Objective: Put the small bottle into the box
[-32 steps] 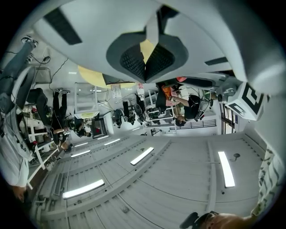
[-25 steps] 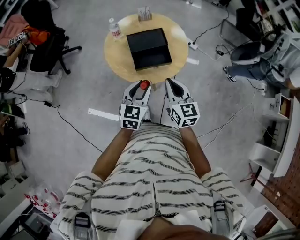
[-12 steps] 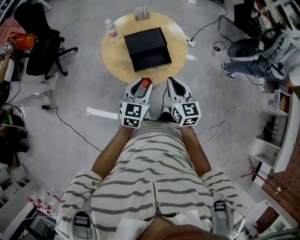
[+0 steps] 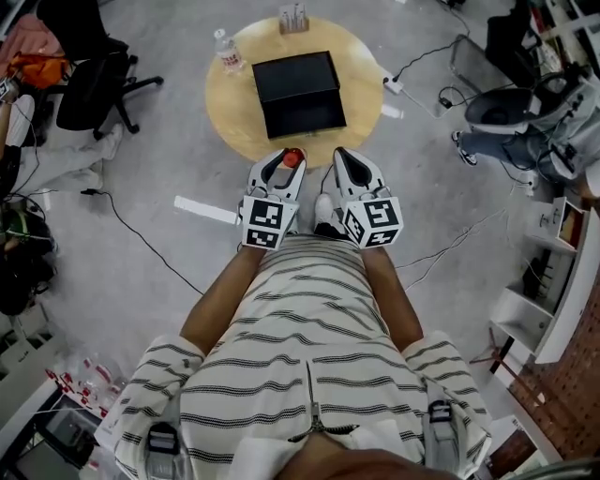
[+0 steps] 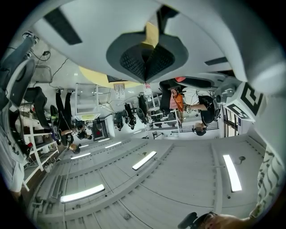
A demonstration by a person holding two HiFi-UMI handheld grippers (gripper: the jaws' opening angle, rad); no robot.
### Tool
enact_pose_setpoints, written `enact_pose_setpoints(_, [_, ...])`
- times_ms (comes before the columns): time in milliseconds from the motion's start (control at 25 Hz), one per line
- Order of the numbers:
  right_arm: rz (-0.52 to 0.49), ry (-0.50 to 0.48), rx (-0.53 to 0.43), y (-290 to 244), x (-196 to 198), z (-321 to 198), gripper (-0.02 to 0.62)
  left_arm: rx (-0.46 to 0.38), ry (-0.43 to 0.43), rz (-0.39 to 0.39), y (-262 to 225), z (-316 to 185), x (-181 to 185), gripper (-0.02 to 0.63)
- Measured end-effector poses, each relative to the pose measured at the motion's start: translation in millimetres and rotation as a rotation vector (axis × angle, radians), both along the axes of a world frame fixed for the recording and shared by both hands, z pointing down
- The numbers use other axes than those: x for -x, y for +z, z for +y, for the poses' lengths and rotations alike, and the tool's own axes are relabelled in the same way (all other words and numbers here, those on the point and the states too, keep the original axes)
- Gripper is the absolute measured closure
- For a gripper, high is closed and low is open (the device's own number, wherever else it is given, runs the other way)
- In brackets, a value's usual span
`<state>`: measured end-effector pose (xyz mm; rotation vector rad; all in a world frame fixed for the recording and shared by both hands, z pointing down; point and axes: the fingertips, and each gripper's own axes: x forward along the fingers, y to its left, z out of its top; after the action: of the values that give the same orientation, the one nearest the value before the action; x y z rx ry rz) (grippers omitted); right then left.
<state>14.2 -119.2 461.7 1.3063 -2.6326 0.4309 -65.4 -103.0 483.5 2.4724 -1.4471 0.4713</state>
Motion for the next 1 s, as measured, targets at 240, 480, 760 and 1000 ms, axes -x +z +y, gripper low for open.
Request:
enact_pose_setpoints(240, [-0.002,-0.017,0.010,6.7,-2.6,-9.5,0.577,0.009,-0.017,-0.015,5.8,-14.9,-4.2,0.451])
enact_pose_setpoints(480, [-0.005,-0.024,0.026,12.1,-8.8,-15.5,0.577,0.022,-0.033,-0.034,12.3,-26.3,-7.0,0.451])
enact_pose_setpoints(760, [-0.003,-0.049,0.050,22.2,-6.5,-15.5,0.577,0.046,-0.047,-0.049,20.0,-38.6,-8.0,0.451])
enact_pose_setpoints(1000, [-0.006,-0.054,0.067,26.1,-5.9,-15.7,0.577,0.055,-0.043,-0.065,24.0,-50.4,-10.5,0.451])
